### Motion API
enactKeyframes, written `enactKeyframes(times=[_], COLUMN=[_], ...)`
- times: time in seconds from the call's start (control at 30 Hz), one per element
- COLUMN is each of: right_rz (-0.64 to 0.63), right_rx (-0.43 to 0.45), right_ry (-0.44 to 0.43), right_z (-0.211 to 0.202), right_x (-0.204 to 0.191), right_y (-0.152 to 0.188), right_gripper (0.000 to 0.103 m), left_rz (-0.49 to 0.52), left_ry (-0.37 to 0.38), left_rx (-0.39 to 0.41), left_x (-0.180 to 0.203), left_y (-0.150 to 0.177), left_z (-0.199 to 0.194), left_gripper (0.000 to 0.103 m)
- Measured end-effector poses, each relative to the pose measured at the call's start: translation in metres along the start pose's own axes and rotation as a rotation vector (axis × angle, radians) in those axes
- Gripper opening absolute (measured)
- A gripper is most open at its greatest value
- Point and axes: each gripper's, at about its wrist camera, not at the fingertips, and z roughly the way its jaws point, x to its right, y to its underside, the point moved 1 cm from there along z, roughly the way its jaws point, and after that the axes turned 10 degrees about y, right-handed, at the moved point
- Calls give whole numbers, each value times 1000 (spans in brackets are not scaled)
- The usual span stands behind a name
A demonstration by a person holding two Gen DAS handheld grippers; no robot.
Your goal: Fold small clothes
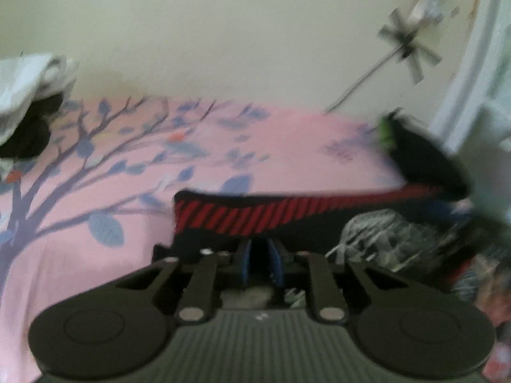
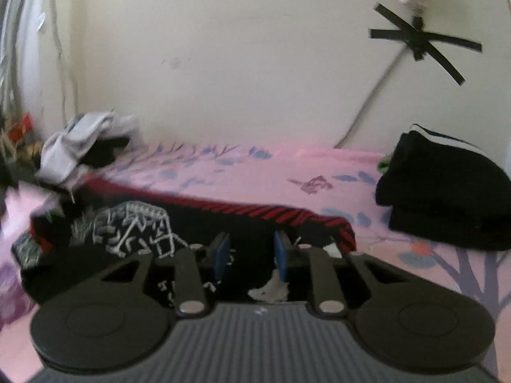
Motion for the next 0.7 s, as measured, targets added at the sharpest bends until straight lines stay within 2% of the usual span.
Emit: enactKeyframes(times=[0.03, 0.13, 0.27, 0.37, 0.5, 0.67, 0.7], right_rz=[24, 0, 89, 64, -28, 50, 60], right_rx=[1, 35, 18, 1, -30, -59, -68], right_ry=[6, 31, 19, 46, 73, 51, 36], right_z=[5, 18, 26, 10, -20, -20, -22], right_x=[2, 3, 13, 0, -22, -13, -11], right_y=[-4, -4, -11, -6, 25, 23, 22], right_gripper=[13, 14, 16, 18, 19, 19, 23], left_rz=[8, 14, 42, 41, -28, -35, -54], left_ry=[-2, -13, -31, -11, 42, 36, 33], left_rx=[26, 36, 40, 33, 28, 20, 20], left_x=[-2, -3, 0, -4, -18, -15, -13], left_y=[2, 2, 3, 1, -7, -6, -5], left_z=[2, 3, 4, 4, 7, 1, -4], left_gripper=[7, 6, 6, 6, 6, 6, 7])
